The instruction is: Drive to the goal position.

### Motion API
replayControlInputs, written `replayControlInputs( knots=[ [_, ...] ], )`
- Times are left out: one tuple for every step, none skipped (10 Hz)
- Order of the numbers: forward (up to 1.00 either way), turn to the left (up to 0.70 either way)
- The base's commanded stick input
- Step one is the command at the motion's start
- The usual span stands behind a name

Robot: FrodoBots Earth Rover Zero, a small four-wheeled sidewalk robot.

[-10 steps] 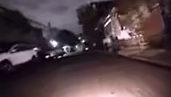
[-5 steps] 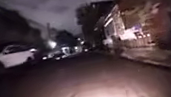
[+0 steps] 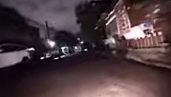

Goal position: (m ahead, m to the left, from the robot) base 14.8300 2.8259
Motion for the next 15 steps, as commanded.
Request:
replayControlInputs(
  knots=[
    [1.00, 0.14],
    [1.00, 0.27],
    [1.00, 0.15],
    [1.00, 0.00],
    [1.00, 0.00],
    [1.00, 0.00],
    [1.00, 0.00],
    [1.00, 0.00],
    [1.00, 0.00],
    [1.00, 0.00],
    [1.00, 0.00],
    [1.00, 0.00],
    [1.00, 0.00],
    [1.00, 0.05],
    [1.00, 0.26]
  ],
)
